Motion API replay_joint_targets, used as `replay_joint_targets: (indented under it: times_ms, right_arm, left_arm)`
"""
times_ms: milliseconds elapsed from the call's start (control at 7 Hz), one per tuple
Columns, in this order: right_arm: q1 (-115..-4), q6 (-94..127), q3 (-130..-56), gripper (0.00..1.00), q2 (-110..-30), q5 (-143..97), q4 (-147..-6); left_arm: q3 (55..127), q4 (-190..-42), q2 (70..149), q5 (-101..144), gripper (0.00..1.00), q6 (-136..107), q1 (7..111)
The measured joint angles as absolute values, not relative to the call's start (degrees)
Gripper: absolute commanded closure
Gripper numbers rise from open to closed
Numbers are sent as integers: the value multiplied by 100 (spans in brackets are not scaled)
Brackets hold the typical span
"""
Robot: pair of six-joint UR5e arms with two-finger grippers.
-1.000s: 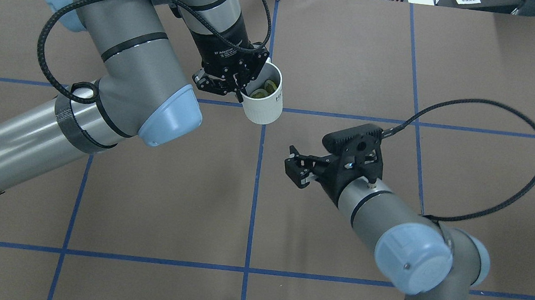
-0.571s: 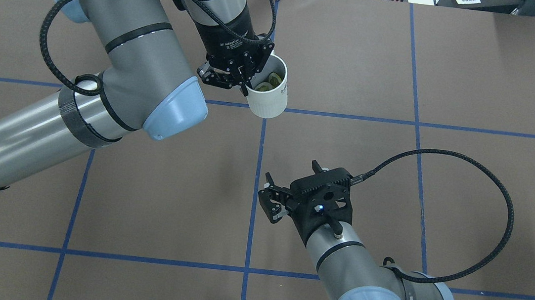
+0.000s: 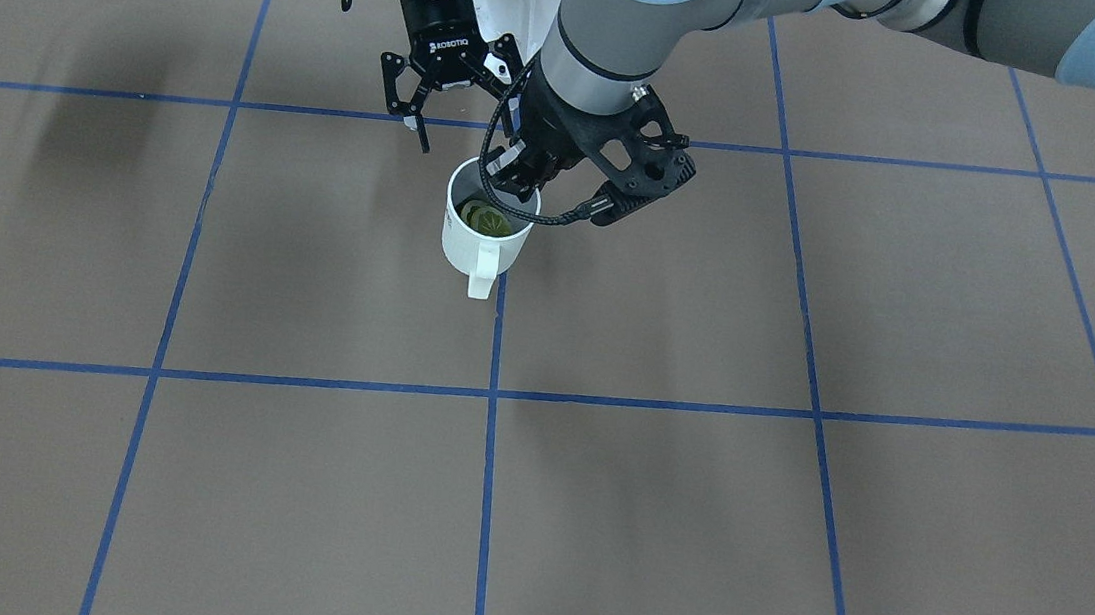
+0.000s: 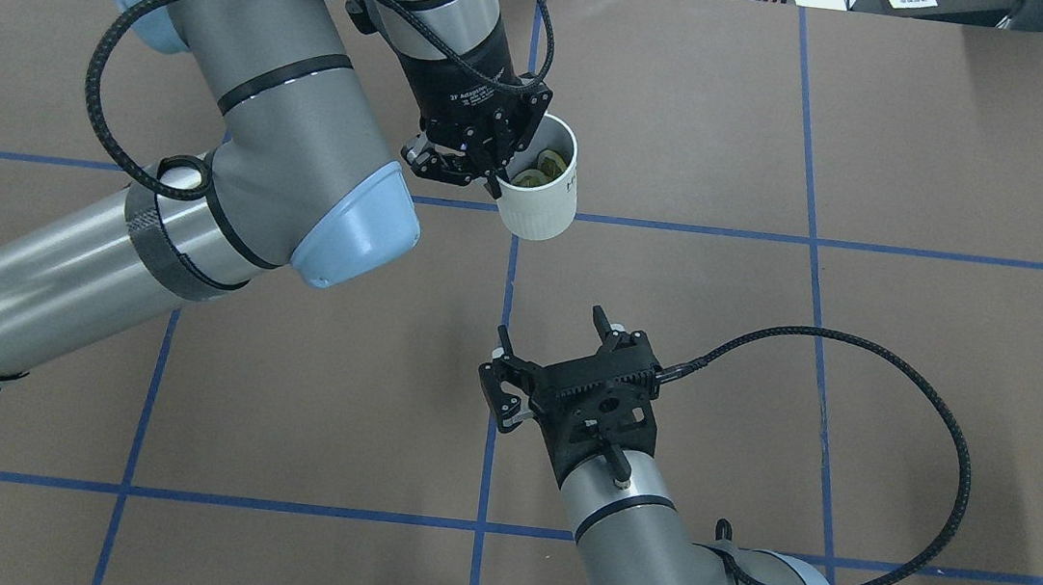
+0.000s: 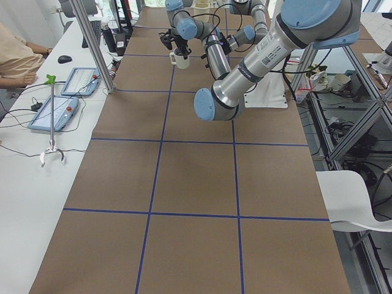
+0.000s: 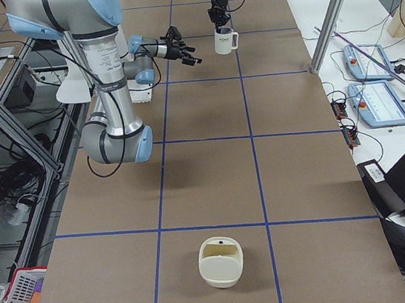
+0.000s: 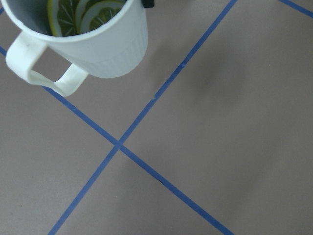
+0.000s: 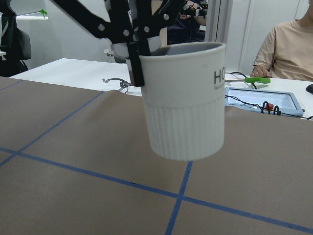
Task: Left arm hands cup to right arm to dump lemon
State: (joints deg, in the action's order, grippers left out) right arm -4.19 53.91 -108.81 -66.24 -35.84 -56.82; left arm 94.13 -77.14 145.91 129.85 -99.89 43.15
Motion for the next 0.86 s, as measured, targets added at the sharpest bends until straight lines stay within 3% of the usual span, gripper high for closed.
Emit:
replay_joint_targets:
  times_ms: [857]
  right_arm:
    - [-434,5414,-10706,1,-6610,-3287,-5320]
  left_arm:
    - [9646,-7216,14635,12976,100,-10015,4089]
